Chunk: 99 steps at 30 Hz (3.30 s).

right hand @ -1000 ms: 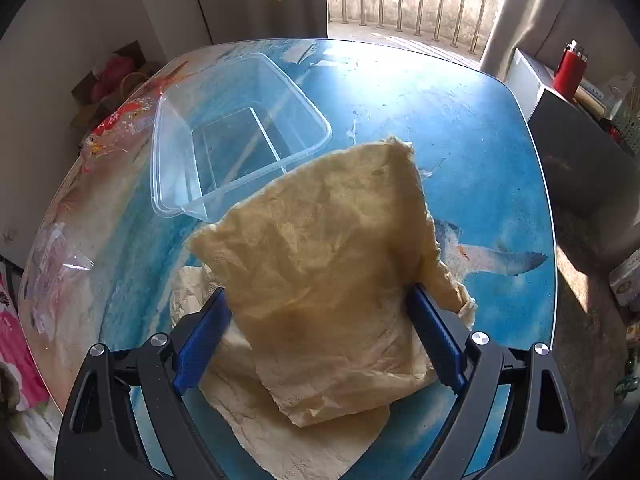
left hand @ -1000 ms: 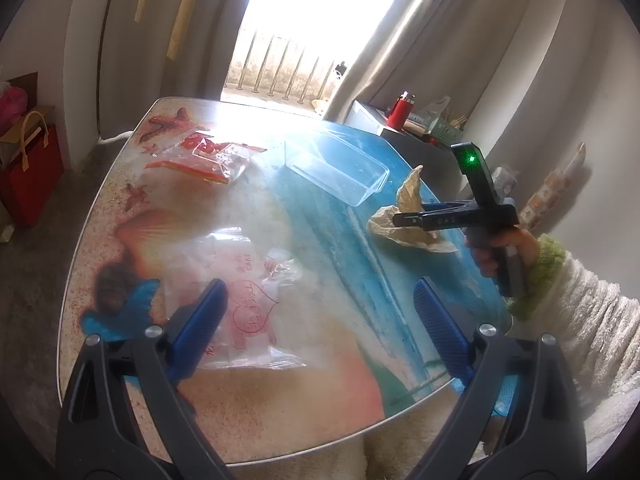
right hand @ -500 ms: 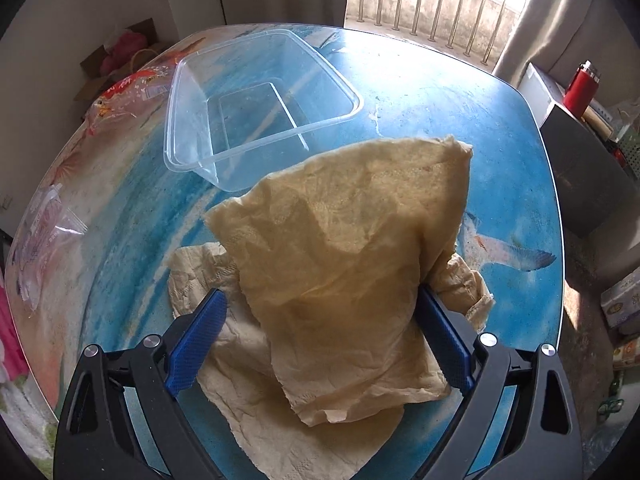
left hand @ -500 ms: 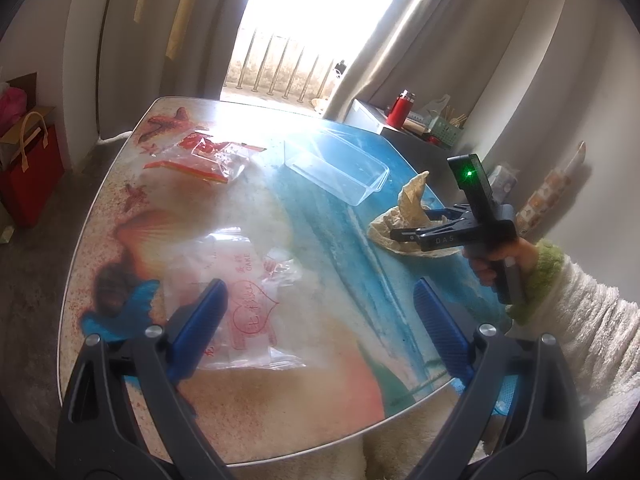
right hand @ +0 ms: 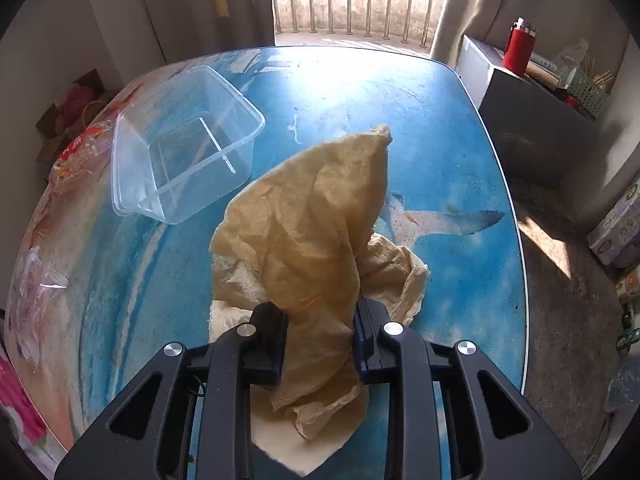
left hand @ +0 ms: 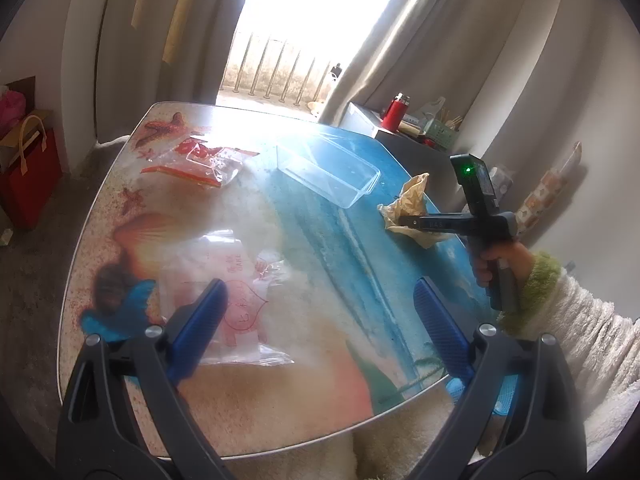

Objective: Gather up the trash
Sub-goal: 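Grasp the crumpled tan paper with the right gripper and lift it, then grasp the clear plastic tray rim with the left gripper while the right holds the paper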

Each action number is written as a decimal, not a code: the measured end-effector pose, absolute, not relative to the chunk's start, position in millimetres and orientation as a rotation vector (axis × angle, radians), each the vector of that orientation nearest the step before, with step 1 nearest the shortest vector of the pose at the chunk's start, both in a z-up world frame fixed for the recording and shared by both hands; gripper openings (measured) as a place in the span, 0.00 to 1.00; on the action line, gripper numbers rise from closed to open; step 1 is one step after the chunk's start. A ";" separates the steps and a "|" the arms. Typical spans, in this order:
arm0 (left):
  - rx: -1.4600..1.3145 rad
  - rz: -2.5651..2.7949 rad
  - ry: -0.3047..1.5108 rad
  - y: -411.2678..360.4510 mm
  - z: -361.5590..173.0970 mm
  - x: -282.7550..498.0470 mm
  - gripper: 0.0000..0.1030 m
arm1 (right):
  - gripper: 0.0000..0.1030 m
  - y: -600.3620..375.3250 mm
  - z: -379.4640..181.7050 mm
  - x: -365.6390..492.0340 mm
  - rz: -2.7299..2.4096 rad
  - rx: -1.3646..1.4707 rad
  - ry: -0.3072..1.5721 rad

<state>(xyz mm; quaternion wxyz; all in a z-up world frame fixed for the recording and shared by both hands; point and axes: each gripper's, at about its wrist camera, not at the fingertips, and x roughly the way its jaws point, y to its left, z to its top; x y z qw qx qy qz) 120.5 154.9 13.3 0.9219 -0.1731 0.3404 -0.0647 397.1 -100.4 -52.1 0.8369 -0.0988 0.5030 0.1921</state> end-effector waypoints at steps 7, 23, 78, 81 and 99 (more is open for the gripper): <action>-0.345 -0.118 0.699 152.8 16.7 117.5 0.87 | 0.06 -127.7 -47.3 393.2 0.418 0.059 1.074; -0.337 -0.126 0.729 130.3 16.4 142.9 0.87 | 0.06 -161.3 -52.5 340.4 0.550 0.371 1.124; -0.524 0.003 0.867 119.5 1.1 311.5 0.87 | 0.06 -176.3 -74.7 324.7 0.501 0.378 1.113; -0.622 0.004 0.900 133.2 -14.7 319.2 0.87 | 0.06 -176.8 -74.8 324.5 0.496 0.384 1.112; -0.858 0.008 1.010 144.2 -71.4 372.4 0.51 | 0.06 -179.8 -76.5 325.4 0.495 0.406 1.109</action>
